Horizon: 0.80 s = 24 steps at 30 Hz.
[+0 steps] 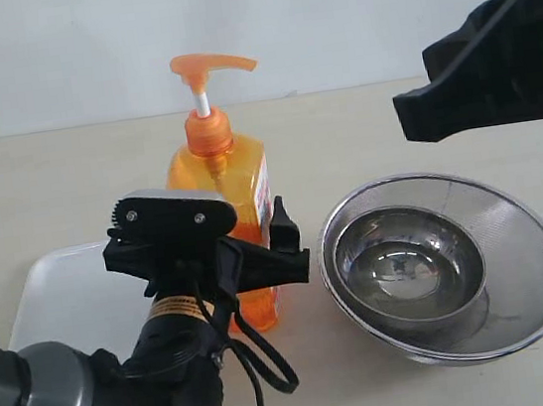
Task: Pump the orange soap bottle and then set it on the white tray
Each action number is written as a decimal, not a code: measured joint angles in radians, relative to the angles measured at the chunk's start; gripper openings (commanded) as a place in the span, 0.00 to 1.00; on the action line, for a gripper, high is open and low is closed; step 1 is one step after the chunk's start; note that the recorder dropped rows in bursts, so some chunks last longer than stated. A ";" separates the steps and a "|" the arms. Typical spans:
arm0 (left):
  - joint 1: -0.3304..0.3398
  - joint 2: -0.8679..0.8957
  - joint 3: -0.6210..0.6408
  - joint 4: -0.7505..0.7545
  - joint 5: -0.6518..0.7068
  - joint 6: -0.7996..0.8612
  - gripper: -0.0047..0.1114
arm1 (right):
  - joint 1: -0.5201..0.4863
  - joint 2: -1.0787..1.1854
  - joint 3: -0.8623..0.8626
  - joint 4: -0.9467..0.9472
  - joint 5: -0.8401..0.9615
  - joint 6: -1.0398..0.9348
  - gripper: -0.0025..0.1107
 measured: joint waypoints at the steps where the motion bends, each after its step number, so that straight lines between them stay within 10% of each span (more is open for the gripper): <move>1: 0.002 0.000 0.000 0.000 0.000 0.000 0.88 | 0.000 0.000 0.000 0.002 -0.002 0.000 0.02; 24: 0.043 0.000 0.000 0.088 0.000 -0.053 0.84 | 0.000 0.000 0.000 0.002 -0.014 -0.004 0.02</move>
